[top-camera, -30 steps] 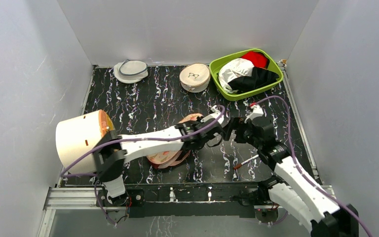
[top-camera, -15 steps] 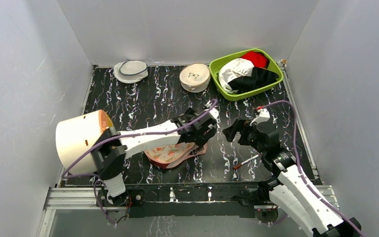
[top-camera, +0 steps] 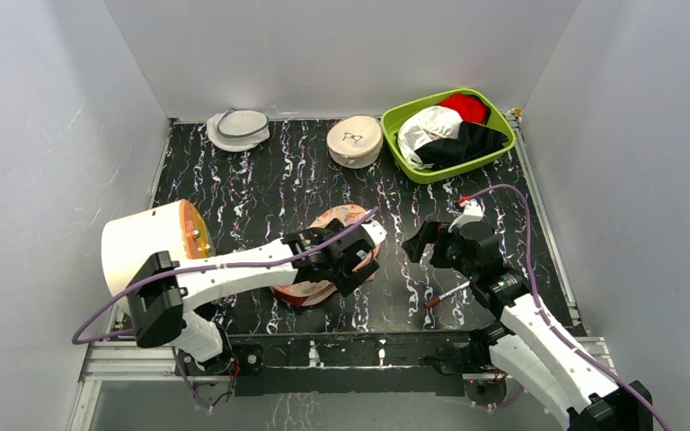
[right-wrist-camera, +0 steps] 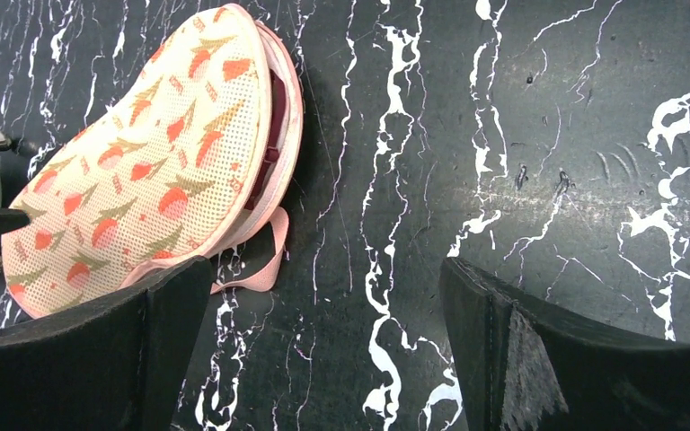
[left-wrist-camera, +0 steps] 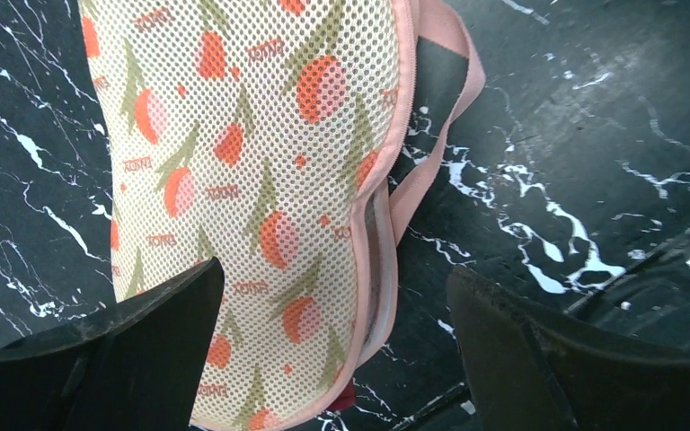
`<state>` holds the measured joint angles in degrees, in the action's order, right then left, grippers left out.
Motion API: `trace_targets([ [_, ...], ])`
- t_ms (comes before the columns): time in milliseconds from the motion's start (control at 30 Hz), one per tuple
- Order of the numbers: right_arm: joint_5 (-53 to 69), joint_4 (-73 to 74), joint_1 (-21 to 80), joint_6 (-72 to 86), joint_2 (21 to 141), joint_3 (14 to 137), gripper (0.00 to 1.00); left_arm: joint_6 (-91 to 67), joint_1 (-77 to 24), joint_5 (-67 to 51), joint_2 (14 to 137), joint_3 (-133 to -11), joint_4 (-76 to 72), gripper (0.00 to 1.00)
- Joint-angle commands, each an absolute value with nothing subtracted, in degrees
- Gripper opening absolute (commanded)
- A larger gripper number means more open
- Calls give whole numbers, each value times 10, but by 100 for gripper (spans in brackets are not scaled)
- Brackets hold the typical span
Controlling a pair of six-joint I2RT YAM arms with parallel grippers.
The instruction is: Unzip the laundry bag and remove the bra
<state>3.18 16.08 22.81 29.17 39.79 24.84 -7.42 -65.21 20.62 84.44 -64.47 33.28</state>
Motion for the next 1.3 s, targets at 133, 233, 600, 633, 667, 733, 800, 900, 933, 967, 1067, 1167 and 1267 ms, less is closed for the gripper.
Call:
trace_targets([
  [133, 39, 129, 227, 290, 359, 251, 98, -33, -654, 279, 936, -650, 346, 74],
  [233, 37, 129, 228, 292, 350, 248, 98, -43, -655, 281, 948, -652, 340, 59],
  [600, 45, 126, 228, 288, 373, 251, 98, -79, -658, 264, 936, -678, 326, 18],
  [633, 45, 125, 227, 288, 371, 250, 98, -81, -657, 260, 933, -682, 325, 16],
  [667, 45, 124, 228, 288, 368, 249, 98, -85, -657, 256, 932, -687, 327, 13],
  [733, 44, 124, 228, 289, 365, 248, 98, -91, -657, 241, 930, -707, 336, 7],
  [800, 43, 123, 227, 290, 366, 248, 98, -94, -657, 228, 926, -720, 341, 5],
  [900, 49, 119, 227, 287, 375, 248, 98, -91, -657, 226, 912, -727, 337, 4],
  [933, 50, 119, 227, 286, 380, 249, 98, -91, -657, 227, 909, -729, 338, 3],
  [967, 51, 119, 227, 285, 385, 251, 98, -90, -657, 228, 908, -734, 342, 2],
  [1067, 54, 125, 228, 288, 398, 255, 98, -89, -654, 234, 902, -746, 357, 0],
  [1167, 60, 119, 228, 292, 402, 249, 98, -87, -646, 232, 889, -748, 357, 0],
  [1267, 71, 116, 228, 297, 412, 247, 98, -96, -625, 204, 874, -750, 352, 0],
])
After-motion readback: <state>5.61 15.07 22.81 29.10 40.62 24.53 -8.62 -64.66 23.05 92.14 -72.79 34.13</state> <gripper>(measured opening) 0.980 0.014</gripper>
